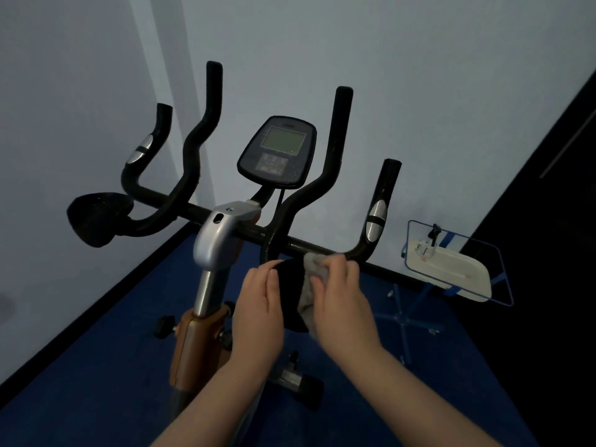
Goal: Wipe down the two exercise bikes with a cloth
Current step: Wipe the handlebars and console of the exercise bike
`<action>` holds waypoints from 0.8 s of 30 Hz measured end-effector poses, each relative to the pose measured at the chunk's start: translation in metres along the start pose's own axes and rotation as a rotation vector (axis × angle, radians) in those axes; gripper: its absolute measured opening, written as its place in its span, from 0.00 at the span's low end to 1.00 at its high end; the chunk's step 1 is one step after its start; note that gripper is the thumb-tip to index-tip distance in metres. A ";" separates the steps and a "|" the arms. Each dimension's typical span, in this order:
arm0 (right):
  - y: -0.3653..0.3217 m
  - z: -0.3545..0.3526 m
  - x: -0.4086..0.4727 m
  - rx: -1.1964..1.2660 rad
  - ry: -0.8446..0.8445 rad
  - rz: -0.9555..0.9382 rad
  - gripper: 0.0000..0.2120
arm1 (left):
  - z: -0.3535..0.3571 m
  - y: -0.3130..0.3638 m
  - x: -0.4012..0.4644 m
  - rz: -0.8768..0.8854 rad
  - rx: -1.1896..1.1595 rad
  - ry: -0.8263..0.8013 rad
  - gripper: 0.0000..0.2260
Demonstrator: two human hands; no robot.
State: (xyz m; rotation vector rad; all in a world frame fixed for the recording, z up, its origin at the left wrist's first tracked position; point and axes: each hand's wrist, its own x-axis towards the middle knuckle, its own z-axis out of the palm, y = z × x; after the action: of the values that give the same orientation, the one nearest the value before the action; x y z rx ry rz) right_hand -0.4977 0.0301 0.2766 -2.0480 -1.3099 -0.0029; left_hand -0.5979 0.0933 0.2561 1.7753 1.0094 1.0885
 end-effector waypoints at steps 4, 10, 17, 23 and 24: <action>-0.011 0.002 0.044 -0.035 -0.123 0.062 0.06 | 0.001 -0.001 0.000 0.024 0.035 0.022 0.13; 0.004 0.000 -0.013 -0.090 -0.027 0.043 0.07 | -0.001 -0.004 0.000 0.052 0.057 0.019 0.14; 0.002 -0.005 0.033 0.036 -0.192 -0.044 0.04 | 0.007 0.000 -0.005 -0.004 -0.013 0.130 0.13; 0.015 -0.019 0.035 -0.006 -0.331 -0.138 0.07 | 0.004 0.003 -0.011 -0.153 -0.140 0.241 0.07; 0.008 -0.016 0.051 -0.002 -0.395 -0.163 0.08 | 0.004 0.004 -0.012 -0.171 -0.159 0.268 0.06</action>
State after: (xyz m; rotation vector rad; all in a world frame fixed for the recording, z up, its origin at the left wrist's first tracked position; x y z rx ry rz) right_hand -0.4609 0.0598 0.3027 -2.0024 -1.7122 0.3428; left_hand -0.5970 0.0799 0.2554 1.4147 1.1766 1.2822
